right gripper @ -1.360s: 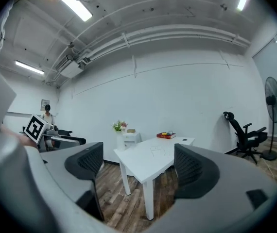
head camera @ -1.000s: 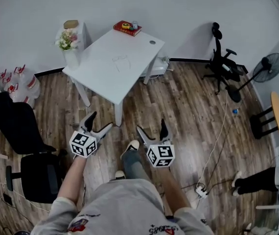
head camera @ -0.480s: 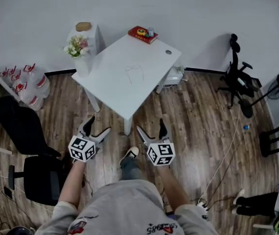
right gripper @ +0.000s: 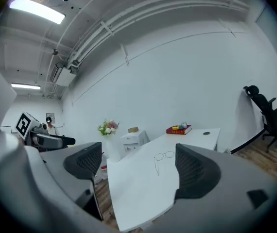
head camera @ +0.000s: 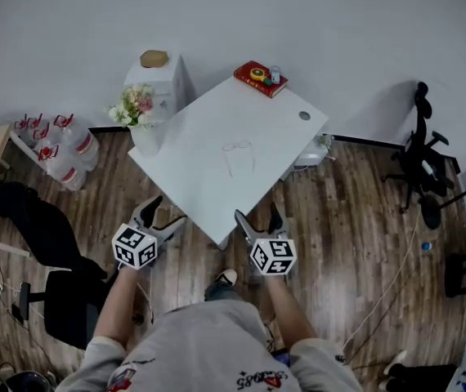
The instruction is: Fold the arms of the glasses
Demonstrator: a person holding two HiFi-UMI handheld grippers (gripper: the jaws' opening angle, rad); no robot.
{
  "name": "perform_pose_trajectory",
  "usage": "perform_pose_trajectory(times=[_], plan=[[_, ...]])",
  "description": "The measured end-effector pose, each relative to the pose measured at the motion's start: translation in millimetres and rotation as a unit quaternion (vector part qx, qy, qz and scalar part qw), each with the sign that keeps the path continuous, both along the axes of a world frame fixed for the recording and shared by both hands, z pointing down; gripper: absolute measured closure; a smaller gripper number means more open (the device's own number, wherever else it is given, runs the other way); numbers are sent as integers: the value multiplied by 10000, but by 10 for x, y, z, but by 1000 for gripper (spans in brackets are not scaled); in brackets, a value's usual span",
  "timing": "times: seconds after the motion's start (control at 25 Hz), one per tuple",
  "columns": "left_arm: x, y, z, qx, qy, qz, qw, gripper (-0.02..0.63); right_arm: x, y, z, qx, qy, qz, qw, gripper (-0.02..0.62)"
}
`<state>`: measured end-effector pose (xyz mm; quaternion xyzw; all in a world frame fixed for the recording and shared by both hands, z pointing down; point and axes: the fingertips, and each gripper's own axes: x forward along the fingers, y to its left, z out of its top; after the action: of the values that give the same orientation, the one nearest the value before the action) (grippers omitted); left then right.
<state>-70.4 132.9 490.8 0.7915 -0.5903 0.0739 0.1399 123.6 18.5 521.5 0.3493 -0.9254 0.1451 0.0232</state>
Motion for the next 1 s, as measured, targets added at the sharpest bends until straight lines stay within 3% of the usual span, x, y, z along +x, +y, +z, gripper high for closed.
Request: perform_pose_trajectory(times=[0.2,0.44,0.64,0.88,1.0], plan=[[-217,-528,105,-392,-5,56,9992,222,-194,-728,75,-140,-105,-119,9998,140],[-365,-1038,157,-685,-97,186,9974,222,-306,-1249,148,-344,-341,28,9988,147],[-134,-1578,197,-706,-59,581,9958,222,-107,-1515,234,-439,-338,210,9982,152],[358,-1943,372,-743,-82,1363,9878,222,90,-1598,459,-602,-115,283,9977,155],[422,-2137,410,-715,83,1527,9857,222,126,-1639,488,-649,-14,339,9973,156]])
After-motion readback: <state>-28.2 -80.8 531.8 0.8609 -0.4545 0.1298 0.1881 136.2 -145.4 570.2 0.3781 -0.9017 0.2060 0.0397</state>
